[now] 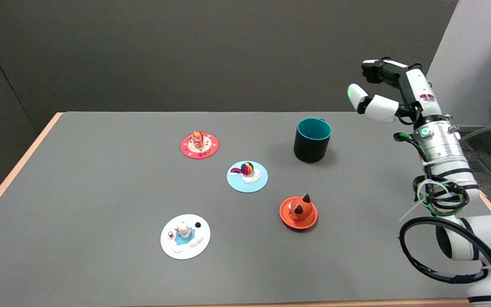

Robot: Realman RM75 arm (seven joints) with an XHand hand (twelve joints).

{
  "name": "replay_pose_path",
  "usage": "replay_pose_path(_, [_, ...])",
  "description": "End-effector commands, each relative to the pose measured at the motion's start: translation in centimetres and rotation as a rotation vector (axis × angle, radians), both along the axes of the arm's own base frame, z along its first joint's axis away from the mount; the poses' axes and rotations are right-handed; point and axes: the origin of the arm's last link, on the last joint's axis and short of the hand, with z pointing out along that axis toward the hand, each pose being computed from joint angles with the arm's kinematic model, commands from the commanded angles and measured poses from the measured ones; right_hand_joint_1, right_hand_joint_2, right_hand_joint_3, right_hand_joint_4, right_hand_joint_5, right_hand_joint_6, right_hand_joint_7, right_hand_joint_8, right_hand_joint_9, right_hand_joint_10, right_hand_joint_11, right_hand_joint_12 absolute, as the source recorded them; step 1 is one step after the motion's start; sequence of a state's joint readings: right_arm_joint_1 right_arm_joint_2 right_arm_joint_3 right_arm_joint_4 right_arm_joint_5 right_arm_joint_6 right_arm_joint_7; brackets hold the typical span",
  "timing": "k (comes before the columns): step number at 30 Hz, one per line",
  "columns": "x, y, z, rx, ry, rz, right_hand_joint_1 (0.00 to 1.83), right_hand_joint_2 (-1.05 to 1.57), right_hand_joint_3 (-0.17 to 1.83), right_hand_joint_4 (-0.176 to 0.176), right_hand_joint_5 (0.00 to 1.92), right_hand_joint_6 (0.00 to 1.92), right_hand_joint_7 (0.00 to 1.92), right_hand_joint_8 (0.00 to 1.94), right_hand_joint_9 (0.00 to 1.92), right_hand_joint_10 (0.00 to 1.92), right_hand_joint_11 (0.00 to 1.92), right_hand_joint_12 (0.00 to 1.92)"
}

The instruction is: Pick up the cup lid with blue sky.

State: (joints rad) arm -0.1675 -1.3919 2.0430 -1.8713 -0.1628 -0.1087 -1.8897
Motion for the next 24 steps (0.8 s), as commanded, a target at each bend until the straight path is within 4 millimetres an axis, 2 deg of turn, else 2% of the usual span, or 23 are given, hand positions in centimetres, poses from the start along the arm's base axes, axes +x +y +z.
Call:
replay_pose_path(1, [-1.1, 2.3, 1.9, -0.079, 0.001, -0.024, 0.76, 0.61, 0.81, -0.176, 0.61, 0.17, 0.74, 0.21, 0.60, 0.36, 0.20, 0.96])
replay_pose_path(8, [-1.5, 2.5, 0.9, -0.056, -0.009, 0.000, 0.75, 0.60, 0.81, -0.176, 0.61, 0.17, 0.74, 0.21, 0.60, 0.34, 0.23, 0.88])
replay_pose_path(11, [-2.1, 2.0, -0.4, -0.015, -0.020, -0.020, 0.73, 0.64, 0.74, -0.176, 0.59, 0.20, 0.73, 0.22, 0.61, 0.30, 0.25, 0.83])
replay_pose_path(14, [-3.0, 0.8, -2.9, 0.068, -0.046, -0.055, 0.74, 0.62, 0.75, -0.176, 0.59, 0.20, 0.73, 0.22, 0.62, 0.29, 0.29, 0.74])
replay_pose_path(18, [-4.2, -1.7, -7.9, 0.216, -0.076, -0.136, 0.76, 0.54, 0.83, -0.176, 0.59, 0.18, 0.74, 0.22, 0.62, 0.29, 0.32, 0.68])
replay_pose_path(21, [-4.4, -3.6, -11.8, 0.325, -0.046, -0.205, 0.75, 0.49, 0.83, -0.176, 0.57, 0.17, 0.73, 0.22, 0.63, 0.28, 0.33, 0.66])
replay_pose_path(24, [-4.7, -5.3, -15.0, 0.409, 0.037, -0.301, 0.72, 0.46, 0.83, -0.176, 0.55, 0.18, 0.70, 0.21, 0.63, 0.25, 0.35, 0.57])
